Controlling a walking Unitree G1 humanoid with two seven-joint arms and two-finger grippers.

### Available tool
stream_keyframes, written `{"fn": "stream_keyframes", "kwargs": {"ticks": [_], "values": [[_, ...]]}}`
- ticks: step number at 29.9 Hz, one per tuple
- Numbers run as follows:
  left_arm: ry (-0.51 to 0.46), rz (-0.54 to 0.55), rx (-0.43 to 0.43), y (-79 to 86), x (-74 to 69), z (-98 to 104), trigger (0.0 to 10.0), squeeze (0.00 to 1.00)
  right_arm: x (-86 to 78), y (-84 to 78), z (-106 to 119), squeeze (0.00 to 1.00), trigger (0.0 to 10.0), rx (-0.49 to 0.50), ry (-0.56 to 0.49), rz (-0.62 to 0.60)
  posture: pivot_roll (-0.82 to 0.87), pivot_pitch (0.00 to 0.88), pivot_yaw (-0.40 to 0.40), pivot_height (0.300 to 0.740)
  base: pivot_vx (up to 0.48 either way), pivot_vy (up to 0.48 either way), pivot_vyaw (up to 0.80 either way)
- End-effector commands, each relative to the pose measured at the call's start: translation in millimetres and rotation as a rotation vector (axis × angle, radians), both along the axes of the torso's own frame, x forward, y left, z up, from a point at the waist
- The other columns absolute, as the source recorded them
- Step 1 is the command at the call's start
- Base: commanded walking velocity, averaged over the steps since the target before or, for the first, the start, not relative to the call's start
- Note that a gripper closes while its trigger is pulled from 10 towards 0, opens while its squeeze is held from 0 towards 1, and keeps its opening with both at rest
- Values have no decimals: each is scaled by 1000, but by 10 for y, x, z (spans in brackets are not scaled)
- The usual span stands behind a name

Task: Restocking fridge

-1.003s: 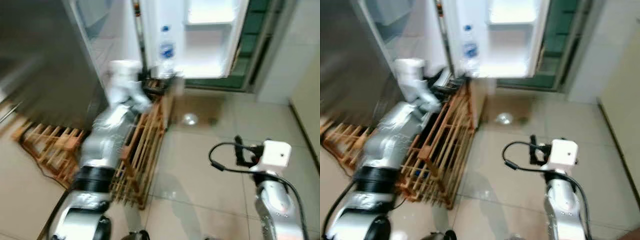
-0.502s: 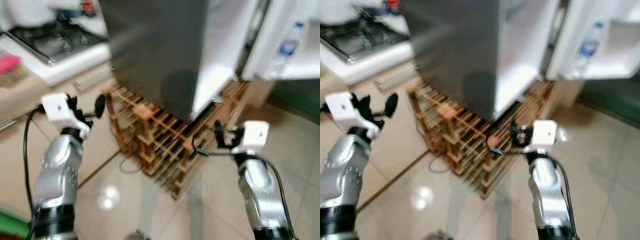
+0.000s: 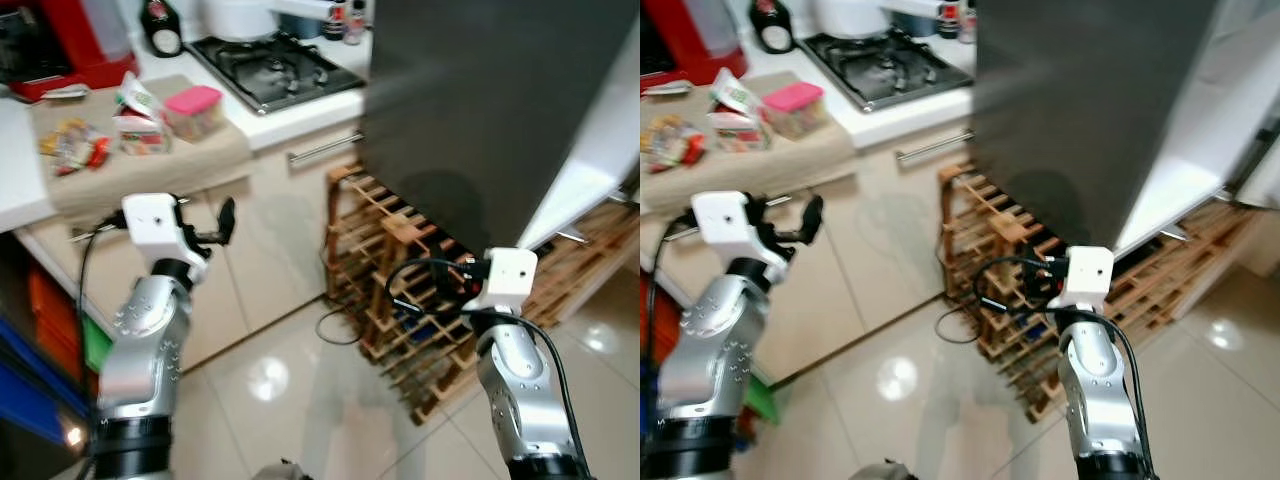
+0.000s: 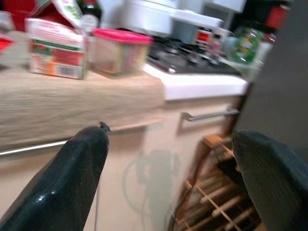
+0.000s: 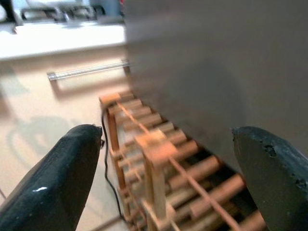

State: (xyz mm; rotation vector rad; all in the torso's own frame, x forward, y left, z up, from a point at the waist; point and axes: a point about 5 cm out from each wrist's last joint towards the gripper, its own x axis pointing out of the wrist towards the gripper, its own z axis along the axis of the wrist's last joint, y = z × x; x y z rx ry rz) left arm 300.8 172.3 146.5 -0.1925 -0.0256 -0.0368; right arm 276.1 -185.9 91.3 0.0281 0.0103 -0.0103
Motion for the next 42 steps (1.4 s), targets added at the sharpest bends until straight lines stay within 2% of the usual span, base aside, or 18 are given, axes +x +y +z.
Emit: {"fn": "stream_keyframes", "kwargs": {"ticks": [1, 7, 17, 20, 21, 22, 24, 25, 27, 30, 36, 38, 39, 40, 41, 42], "values": [[-32, 42, 12, 105, 29, 127, 10000, 0, 24, 26, 46, 416, 10000, 11, -20, 10, 0, 0, 33, 732, 469, 0, 675], [-33, 86, 65, 193, 56, 160, 10000, 0, 48, 67, 44, 427, 10000, 14, -20, 28, 5, 0, 33, 732, 479, 0, 655], [-30, 81, 155, 121, 60, 190, 10000, 0, 92, 156, 46, 475, 10000, 63, -27, 39, 24, 0, 29, 732, 384, 0, 639], [-32, 86, 155, 124, 64, 191, 10000, 0, 109, 147, 25, 451, 10000, 30, 0, 21, 24, 0, 29, 732, 0, 0, 444], [-31, 94, 163, 132, 70, 191, 10000, 0, 115, 135, 35, 357, 10000, 38, -7, 14, 23, 0, 28, 732, 0, 0, 0], [-45, 95, 168, 137, 79, 213, 10000, 0, 118, 142, 59, 408, 10000, 35, -19, 28, 22, 0, 28, 732, 0, 0, 0], [-55, 95, 171, 140, 85, 229, 10000, 0, 118, 148, 77, 408, 10000, 36, -31, 40, 22, 0, 28, 732, 0, 0, 0], [-77, 82, 178, 123, 90, 260, 10000, 0, 120, 156, 86, 451, 10000, 32, -34, 48, 21, 0, 26, 732, 0, 0, 669], [-104, 58, 179, 87, 87, 301, 10000, 0, 122, 162, 87, 475, 10000, 29, -33, 53, 20, 0, 25, 732, 0, 0, 647], [-142, 9, 190, 3, 68, 353, 10000, 0, 127, 169, 87, 482, 10000, 26, -33, 57, 19, 0, 25, 732, 0, 0, 600], [-145, -25, 209, -54, 62, 341, 10000, 0, 128, 163, 89, 506, 10000, 11, -36, 53, 19, 0, 25, 732, 241, -286, 585], [-134, -22, 229, -49, 78, 318, 10000, 0, 134, 150, 77, 475, 10000, -3, -27, 36, 19, 0, 25, 732, 315, 0, 600], [-84, 3, 310, -26, 101, 232, 10000, 0, 149, 132, 64, 392, 10000, -56, -11, 19, 20, 0, 24, 732, 0, 0, 0], [-70, -8, 287, -24, 95, 195, 10000, 0, 153, 122, 56, 149, 10000, -69, -2, 11, 20, 0, 25, 732, 0, 0, 0], [-65, -32, 269, -42, 87, 171, 10000, 1000, 150, 115, 81, 0, 10000, -52, -22, 6, 20, 0, 25, 732, 0, 0, 0], [-66, -52, 251, -57, 80, 162, 10000, 1000, 146, 111, 100, 0, 10000, -36, -38, 4, 20, 0, 25, 732, 0, 0, 0]]}}
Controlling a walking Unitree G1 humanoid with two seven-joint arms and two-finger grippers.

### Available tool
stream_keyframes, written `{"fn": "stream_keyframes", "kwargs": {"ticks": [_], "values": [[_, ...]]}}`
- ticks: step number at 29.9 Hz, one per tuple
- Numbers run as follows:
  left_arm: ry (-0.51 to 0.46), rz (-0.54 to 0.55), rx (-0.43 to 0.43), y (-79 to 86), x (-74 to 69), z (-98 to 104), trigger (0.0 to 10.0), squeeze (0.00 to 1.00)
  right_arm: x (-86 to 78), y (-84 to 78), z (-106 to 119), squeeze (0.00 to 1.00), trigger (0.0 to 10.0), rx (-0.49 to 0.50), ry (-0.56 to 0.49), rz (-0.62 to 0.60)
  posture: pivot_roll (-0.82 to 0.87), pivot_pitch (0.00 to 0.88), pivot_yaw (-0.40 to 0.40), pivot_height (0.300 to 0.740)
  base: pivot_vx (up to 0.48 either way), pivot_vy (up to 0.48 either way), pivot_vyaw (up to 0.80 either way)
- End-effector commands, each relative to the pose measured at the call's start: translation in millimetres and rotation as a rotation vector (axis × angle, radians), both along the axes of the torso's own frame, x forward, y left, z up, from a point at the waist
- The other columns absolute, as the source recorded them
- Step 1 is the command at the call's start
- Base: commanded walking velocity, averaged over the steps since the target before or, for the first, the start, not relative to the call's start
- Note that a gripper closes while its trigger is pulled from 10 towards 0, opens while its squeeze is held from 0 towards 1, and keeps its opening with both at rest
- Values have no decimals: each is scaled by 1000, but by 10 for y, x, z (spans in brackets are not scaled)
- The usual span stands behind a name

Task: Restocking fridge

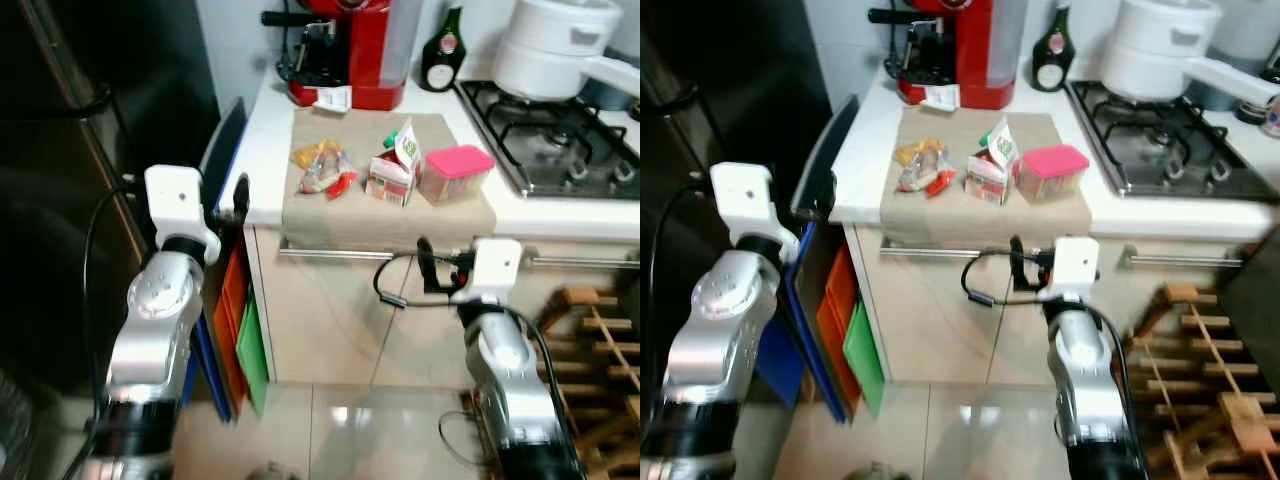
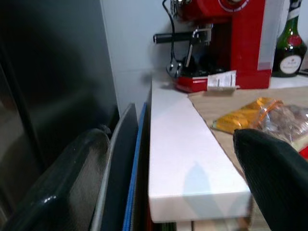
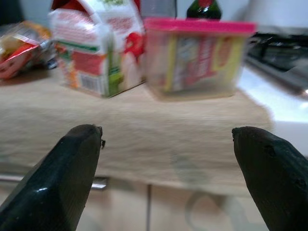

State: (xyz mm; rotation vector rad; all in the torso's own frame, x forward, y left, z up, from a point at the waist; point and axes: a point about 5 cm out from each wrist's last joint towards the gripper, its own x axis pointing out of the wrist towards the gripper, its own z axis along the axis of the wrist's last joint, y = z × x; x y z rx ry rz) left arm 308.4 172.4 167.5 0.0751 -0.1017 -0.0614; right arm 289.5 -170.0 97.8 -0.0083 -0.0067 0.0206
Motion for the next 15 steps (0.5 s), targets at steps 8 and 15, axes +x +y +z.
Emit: {"fn": "stream_keyframes", "kwargs": {"ticks": [8, 15], "values": [[60, -109, -71, -104, 7, -92, 10000, 1000, 21, -175, 137, 1000, 10000, -53, -63, -119, 15, 0, 30, 732, 0, 0, 0], [-46, -212, -94, -233, 127, 138, 10000, 0, 88, -88, 343, 0, 10000, -98, -180, -93, 9, 0, 57, 732, 162, -118, 0]]}}
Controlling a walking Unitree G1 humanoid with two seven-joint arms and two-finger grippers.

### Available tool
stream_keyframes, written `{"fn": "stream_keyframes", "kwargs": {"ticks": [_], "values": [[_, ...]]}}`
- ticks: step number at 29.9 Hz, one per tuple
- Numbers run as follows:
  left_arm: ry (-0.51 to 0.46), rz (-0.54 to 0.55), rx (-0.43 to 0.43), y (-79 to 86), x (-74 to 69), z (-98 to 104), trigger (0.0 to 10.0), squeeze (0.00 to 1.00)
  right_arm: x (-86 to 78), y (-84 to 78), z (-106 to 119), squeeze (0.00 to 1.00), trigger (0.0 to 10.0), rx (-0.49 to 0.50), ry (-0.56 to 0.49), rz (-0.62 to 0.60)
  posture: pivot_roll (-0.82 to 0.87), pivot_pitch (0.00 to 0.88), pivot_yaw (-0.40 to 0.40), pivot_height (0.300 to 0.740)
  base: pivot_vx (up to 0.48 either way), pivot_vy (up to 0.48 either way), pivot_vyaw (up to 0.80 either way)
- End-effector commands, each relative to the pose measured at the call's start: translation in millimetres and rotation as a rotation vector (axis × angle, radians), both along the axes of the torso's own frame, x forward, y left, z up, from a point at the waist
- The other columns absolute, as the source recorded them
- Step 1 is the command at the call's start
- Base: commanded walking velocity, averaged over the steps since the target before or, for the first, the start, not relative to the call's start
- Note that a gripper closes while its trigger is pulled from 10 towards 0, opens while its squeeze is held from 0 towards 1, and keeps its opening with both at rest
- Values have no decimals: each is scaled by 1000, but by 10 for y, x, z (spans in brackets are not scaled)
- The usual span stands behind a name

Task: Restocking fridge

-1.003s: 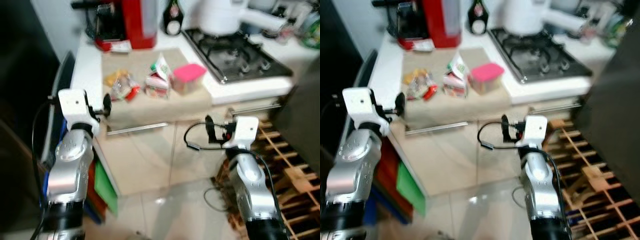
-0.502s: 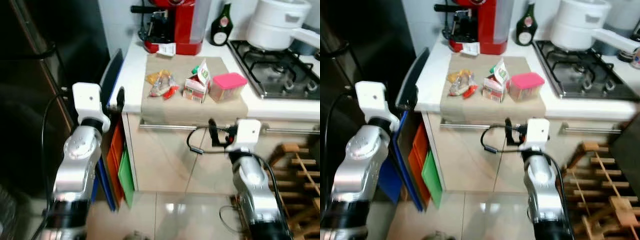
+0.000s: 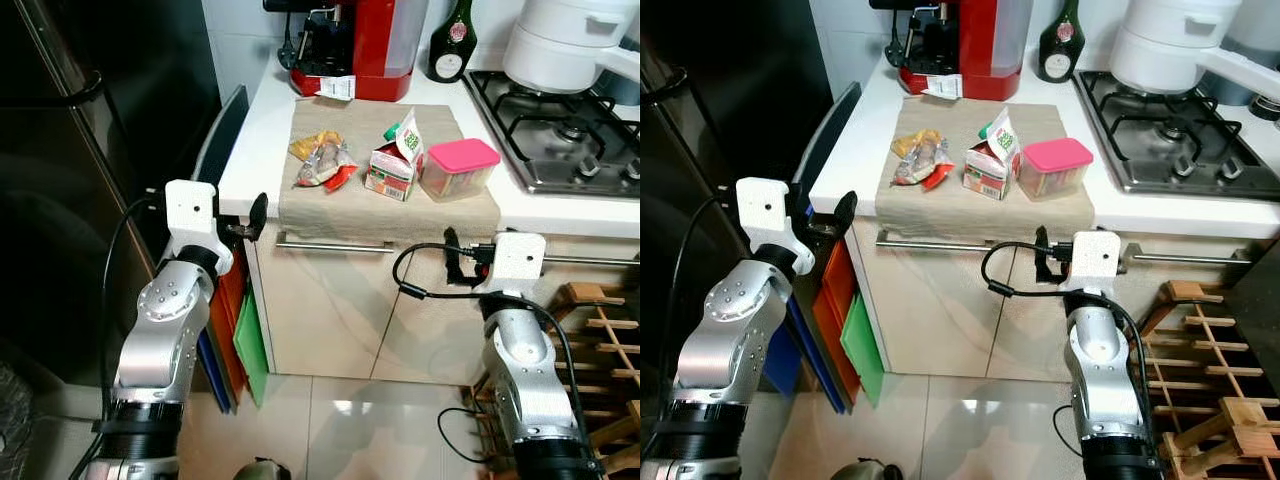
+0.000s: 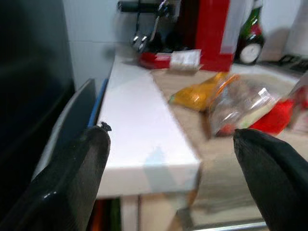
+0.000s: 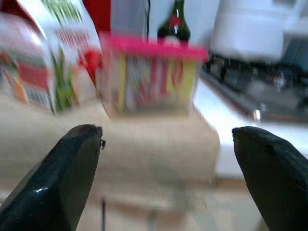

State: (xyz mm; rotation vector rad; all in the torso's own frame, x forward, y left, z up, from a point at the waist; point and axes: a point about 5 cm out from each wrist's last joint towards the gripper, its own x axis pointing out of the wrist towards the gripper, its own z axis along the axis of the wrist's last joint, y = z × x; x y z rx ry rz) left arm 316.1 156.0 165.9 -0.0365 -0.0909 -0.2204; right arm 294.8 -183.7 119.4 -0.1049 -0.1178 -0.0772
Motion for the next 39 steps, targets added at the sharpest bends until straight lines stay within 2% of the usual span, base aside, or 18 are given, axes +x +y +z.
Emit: {"fn": "stream_keyframes", "kwargs": {"ticks": [1, 4, 9, 14, 20, 23, 28, 32, 33, 34, 35, 36, 37, 39], "values": [[-85, -53, 12, -87, 61, 185, 10000, 0, 44, 59, 140, 0, 10000, -3, -74, 7, 9, 0, 57, 732, 412, -244, 0], [-110, -70, -11, -108, 108, 271, 10000, 0, 101, 93, 117, 0, 10000, -15, -37, -7, 10, 0, 68, 732, 421, 0, 0], [-152, -73, -30, -89, 151, 394, 10000, 0, 91, 123, 136, 0, 10000, 1, -61, -3, 15, 0, 72, 732, 461, 0, -775], [-173, -18, -59, -30, 164, 479, 10000, 0, 60, 150, 153, 0, 10000, 1, -87, 5, 18, 0, 70, 732, 480, 0, -313], [-190, 53, -110, 78, 239, 632, 10000, 0, 73, 240, 378, 0, 10000, -22, -172, 60, 19, 0, 64, 732, 480, 0, 0], [-182, 109, -183, 178, 292, 693, 10000, 0, 82, 300, 489, 0, 10000, -18, -202, 104, 17, 0, 65, 732, 458, 0, 0], [-203, 130, -208, 214, 296, 710, 10000, 0, 80, 368, 533, 0, 10000, -48, -211, 128, 11, 0, 66, 732, 144, 77, 458], [-200, 98, -129, 196, 305, 726, 10000, 0, 65, 360, 617, 0, 10000, -17, -233, 115, 12, 0, 62, 732, 0, 0, 684], [-134, -37, 18, 92, 365, 692, 10000, 0, 58, 368, 694, 0, 10000, -16, -251, 123, 15, 0, 57, 732, 0, 0, 0], [-134, -37, 18, 92, 365, 692, 10000, 0, 58, 368, 694, 0, 10000, -16, -251, 123, 15, 0, 57, 732, 0, 0, 0], [-85, -100, 97, 54, 393, 651, 10000, 0, 52, 377, 738, 0, 10000, -13, -264, 129, 20, 0, 54, 732, 0, 0, 0], [-85, -100, 97, 54, 393, 651, 10000, 0, 52, 377, 738, 0, 10000, -13, -264, 129, 20, 0, 54, 732, 0, 0, 0], [-31, -135, 204, 73, 435, 604, 10000, 0, 46, 396, 794, 0, 10000, -10, -280, 136, 22, 0, 54, 732, 0, 0, 0], [67, -139, 216, 239, 517, 595, 10000, 0, 25, 447, 871, 0, 10000, -6, -307, 154, 23, 0, 70, 732, 0, 0, 0]]}}
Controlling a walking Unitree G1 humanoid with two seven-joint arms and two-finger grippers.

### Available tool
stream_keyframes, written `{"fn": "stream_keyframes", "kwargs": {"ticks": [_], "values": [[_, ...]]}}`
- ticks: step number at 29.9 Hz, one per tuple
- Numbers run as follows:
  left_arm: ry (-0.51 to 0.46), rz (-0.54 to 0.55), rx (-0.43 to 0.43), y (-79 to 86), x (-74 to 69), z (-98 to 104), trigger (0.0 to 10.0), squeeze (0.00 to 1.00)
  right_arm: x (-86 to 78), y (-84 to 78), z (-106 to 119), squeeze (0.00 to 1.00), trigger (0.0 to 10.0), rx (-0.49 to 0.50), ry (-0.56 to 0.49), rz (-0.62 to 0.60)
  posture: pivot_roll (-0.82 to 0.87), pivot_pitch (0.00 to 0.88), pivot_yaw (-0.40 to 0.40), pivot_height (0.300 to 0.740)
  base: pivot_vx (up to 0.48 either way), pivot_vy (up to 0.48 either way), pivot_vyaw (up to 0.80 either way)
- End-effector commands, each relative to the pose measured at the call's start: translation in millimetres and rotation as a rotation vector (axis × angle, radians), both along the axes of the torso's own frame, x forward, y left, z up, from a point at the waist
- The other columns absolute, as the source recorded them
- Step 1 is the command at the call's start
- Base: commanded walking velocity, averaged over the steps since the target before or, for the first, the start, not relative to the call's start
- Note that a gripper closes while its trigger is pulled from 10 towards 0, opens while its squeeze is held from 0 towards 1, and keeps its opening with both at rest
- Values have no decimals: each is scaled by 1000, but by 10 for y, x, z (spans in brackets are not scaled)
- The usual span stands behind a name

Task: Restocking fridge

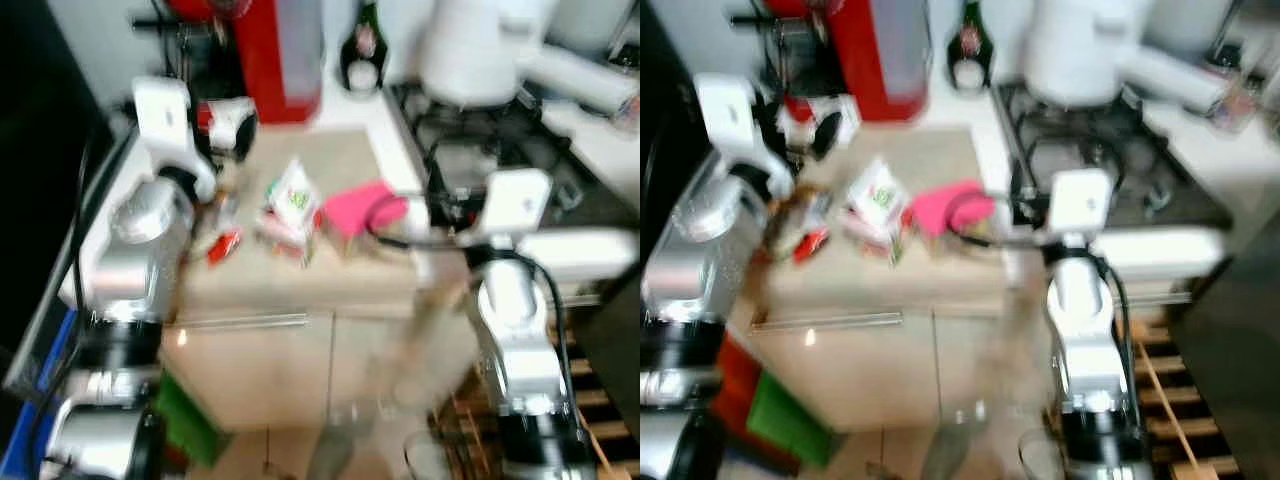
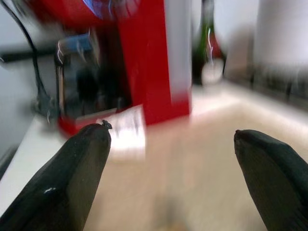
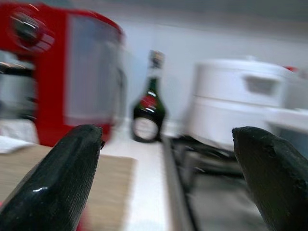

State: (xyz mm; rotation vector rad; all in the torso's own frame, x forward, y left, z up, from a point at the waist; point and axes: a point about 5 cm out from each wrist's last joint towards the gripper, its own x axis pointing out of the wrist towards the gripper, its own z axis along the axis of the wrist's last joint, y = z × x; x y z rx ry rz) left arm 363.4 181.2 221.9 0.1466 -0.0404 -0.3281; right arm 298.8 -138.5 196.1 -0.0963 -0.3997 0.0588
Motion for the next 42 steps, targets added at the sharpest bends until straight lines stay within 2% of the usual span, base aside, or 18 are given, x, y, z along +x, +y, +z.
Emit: {"fn": "stream_keyframes", "kwargs": {"ticks": [1, 3, 5, 9, 10, 11, 12, 14, 19, 20, 21, 23, 24, 25, 29, 32, 36, 42], "values": [[56, 9, 16, 103, 99, 85, 10000, 0, -28, 15, 118, 0, 10000, 10, -38, 13, 22, 0, 80, 732, 0, 0, 0], [71, 56, -10, 234, 152, 154, 10000, 0, -49, 34, 114, 0, 10000, 16, -36, 17, 24, 0, 87, 732, 0, 0, 0], [165, 37, -19, 338, 213, 125, 10000, 0, -68, 25, 26, 0, 10000, 52, 1, 5, 25, 0, 88, 732, 0, 0, 0], [277, 5, 21, 415, 247, 7, 10000, 0, -94, 31, -26, 0, 10000, 71, 27, 4, 27, 0, 90, 732, 0, 0, 0], [356, 28, 30, 512, 262, -112, 10000, 0, -142, 53, -47, 0, 10000, 61, 37, 18, 10, 0, 104, 732, 0, 0, 0], [356, 28, 30, 512, 262, -112, 10000, 0, -142, 53, -47, 0, 10000, 61, 37, 18, 10, 0, 104, 732, 0, 0, 0], [395, 94, 57, 617, 267, -207, 10000, 0, -191, 54, -70, 0, 10000, 54, 46, 22, -2, 0, 111, 732, 0, 0, 0], [405, 166, 24, 674, 278, -270, 10000, 0, -246, -3, -106, 0, 10000, 49, 66, 6, -31, 0, 104, 732, 0, 0, 0], [411, 215, -21, 667, 284, -346, 10000, 0, -344, -114, -137, 0, 10000, 34, 95, -14, -70, 0, 61, 732, 0, 0, 0], [435, 212, -99, 622, 277, -439, 10000, 0, -384, -160, -141, 0, 10000, 5, 115, -2, -93, 0, 33, 732, 0, 0, 0], [435, 212, -99, 622, 277, -439, 10000, 0, -384, -160, -141, 0, 10000, 5, 115, -2, -93, 0, 33, 732, 0, 0, 0], [458, 189, -208, 546, 278, -511, 10000, 0, -409, -207, -139, 0, 10000, -19, 131, 8, -107, 0, 7, 732, 0, 0, 0], [458, 189, -208, 546, 278, -511, 10000, 0, -409, -207, -139, 0, 10000, -19, 131, 8, -107, 0, 7, 732, 0, 0, 0], [459, 173, -251, 491, 288, -527, 10000, 0, -417, -249, -131, 0, 10000, -34, 142, 9, -111, 0, -4, 732, 0, 0, 0], [423, 163, -248, 453, 313, -466, 10000, 0, -413, -278, -116, 0, 10000, -41, 146, 10, -108, 0, -17, 732, 0, 0, 0], [357, 149, -105, 455, 314, -432, 10000, 0, -385, -251, -126, 0, 10000, -41, 166, 26, -86, 0, -31, 732, 0, 0, 0], [363, 148, -143, 496, 291, -440, 10000, 0, -364, -215, -152, 0, 10000, -43, 181, 47, -68, 0, -36, 732, 0, 0, 0], [266, 139, -140, 558, 289, -181, 10000, 0, -345, -223, -206, 0, 10000, -43, 200, 53, -41, 0, -54, 732, 0, 0, 0]]}}
